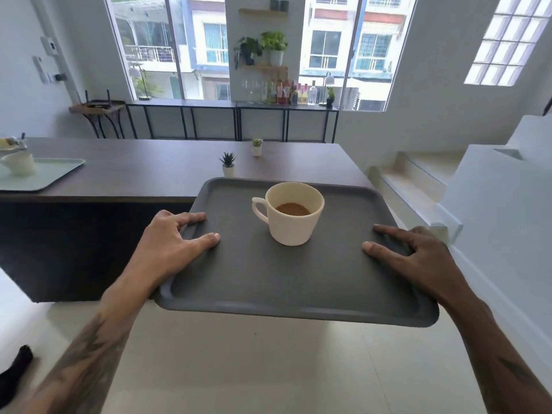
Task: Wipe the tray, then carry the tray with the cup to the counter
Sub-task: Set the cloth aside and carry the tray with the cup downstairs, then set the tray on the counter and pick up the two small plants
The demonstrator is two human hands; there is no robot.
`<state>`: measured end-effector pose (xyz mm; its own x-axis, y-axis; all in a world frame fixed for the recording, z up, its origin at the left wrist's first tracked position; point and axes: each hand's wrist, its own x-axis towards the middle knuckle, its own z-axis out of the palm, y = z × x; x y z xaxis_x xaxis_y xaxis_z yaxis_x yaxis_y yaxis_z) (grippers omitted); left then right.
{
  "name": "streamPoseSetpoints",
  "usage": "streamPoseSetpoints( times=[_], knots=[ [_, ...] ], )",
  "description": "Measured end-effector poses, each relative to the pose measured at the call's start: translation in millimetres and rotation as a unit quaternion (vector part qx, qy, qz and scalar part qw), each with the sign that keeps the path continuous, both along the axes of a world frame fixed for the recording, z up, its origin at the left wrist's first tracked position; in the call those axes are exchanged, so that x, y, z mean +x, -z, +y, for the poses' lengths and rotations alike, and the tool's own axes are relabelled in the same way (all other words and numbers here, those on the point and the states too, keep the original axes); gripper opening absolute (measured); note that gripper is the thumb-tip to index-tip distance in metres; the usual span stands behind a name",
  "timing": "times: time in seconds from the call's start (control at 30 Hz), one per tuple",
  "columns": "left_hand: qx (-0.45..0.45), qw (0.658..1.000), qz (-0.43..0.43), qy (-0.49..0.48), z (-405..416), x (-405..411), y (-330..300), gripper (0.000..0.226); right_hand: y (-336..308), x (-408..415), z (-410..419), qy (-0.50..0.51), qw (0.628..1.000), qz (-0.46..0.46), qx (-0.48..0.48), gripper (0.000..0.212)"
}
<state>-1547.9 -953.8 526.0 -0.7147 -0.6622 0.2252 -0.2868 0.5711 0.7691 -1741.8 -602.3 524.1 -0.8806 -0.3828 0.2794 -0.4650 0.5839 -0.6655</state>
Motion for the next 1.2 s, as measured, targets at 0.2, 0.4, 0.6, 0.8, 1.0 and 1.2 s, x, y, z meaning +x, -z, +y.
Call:
streamPoseSetpoints(
  times=[0.2,0.4,0.6,0.8,1.0,1.2],
  knots=[
    [-0.011,0.999,0.004,-0.033,-56,-150,6,0.06,3,-171,-68,-0.021,1.0,0.018,-0.001,0.053],
    [-0.027,0.999,-0.011,-0.041,-117,-288,21,0.062,16,-320,-135,-0.03,0.998,0.042,0.019,0.061],
    [-0.048,0.996,-0.045,-0.055,-183,-424,59,0.06,61,-444,-204,-0.011,0.998,0.044,0.036,0.059],
    [-0.029,0.985,-0.153,-0.074,-232,-523,95,0.061,109,-540,-280,-0.016,0.999,0.014,0.045,0.068],
    [-0.033,0.969,-0.22,-0.107,-257,-576,133,0.058,159,-599,-321,-0.018,0.997,-0.003,0.072,0.074],
    [-0.07,0.956,-0.256,-0.128,-265,-603,155,0.056,173,-617,-336,0.002,0.991,0.028,0.127,0.056]
  ],
)
